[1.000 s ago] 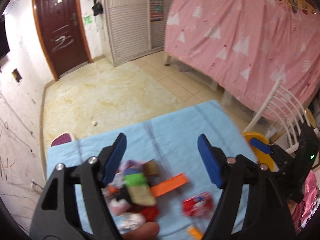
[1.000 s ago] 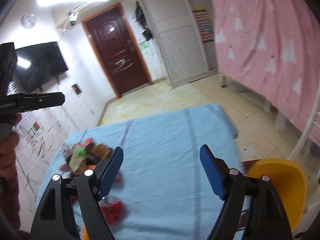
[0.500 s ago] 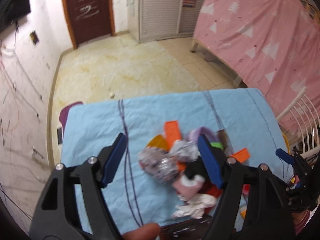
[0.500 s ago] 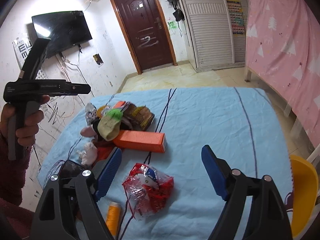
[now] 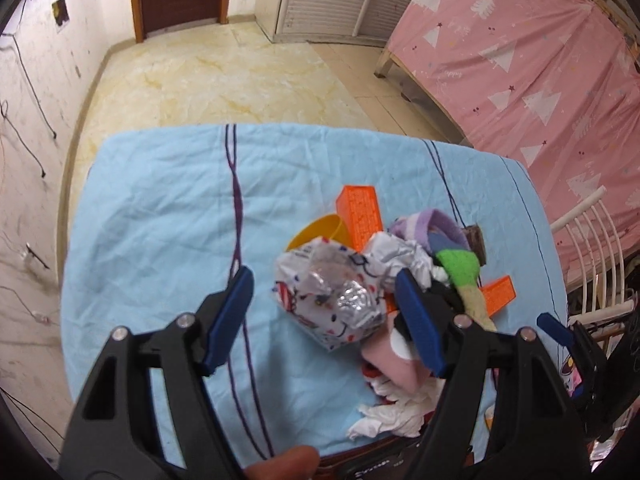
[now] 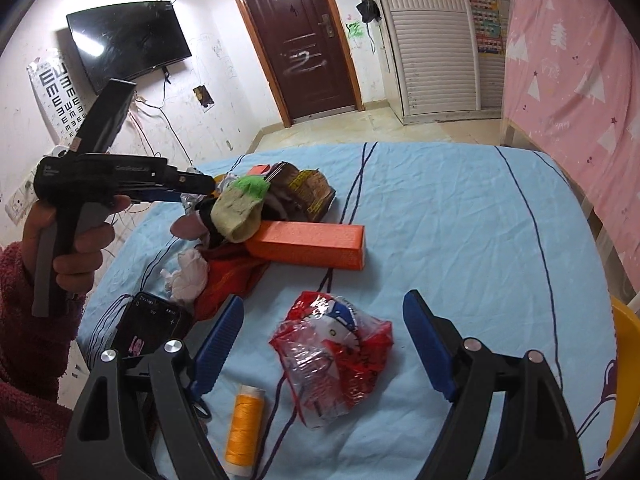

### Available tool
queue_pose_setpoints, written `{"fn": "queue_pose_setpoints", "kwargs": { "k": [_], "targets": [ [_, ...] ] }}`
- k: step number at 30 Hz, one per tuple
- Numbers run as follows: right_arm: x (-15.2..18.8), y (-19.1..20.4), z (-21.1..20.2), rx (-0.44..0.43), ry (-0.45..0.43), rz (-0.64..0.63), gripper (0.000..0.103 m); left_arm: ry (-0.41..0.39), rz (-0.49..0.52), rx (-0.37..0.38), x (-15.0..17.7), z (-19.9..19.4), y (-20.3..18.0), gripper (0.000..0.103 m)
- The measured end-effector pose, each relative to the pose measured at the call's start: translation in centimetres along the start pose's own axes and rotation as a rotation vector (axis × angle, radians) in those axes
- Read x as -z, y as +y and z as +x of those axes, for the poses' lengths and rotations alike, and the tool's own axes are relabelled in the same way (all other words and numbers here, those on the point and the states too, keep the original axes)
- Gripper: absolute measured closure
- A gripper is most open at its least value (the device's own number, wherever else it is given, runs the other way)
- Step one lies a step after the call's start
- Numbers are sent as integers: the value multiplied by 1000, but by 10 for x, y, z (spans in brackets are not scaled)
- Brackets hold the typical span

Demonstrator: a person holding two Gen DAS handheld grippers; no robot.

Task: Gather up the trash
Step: 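Return the right tool to the pile above the red plastic bag, then grasp the red-and-clear plastic bag with the right tool and lift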

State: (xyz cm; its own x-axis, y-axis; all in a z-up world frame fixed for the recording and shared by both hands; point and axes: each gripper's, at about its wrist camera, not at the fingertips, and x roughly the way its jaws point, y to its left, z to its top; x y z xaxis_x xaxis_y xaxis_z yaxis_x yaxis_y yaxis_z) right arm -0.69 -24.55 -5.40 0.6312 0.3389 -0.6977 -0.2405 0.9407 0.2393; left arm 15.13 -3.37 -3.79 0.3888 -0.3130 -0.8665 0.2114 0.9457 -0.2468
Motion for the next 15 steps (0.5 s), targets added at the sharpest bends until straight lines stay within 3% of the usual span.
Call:
{"fn": "queue_pose_setpoints", "kwargs": {
  "k": [4,10,15],
  "targets": [
    [2,3,2,7,6,-5,28,22,-18,9,2,9,3,41],
    [6,4,6,24,23,-12,28,10,9,-6,5,9,-4,63],
    [9,5,12,28,48,-19,28,-18,22,-54,8,5,-9,70]
  ]
}}
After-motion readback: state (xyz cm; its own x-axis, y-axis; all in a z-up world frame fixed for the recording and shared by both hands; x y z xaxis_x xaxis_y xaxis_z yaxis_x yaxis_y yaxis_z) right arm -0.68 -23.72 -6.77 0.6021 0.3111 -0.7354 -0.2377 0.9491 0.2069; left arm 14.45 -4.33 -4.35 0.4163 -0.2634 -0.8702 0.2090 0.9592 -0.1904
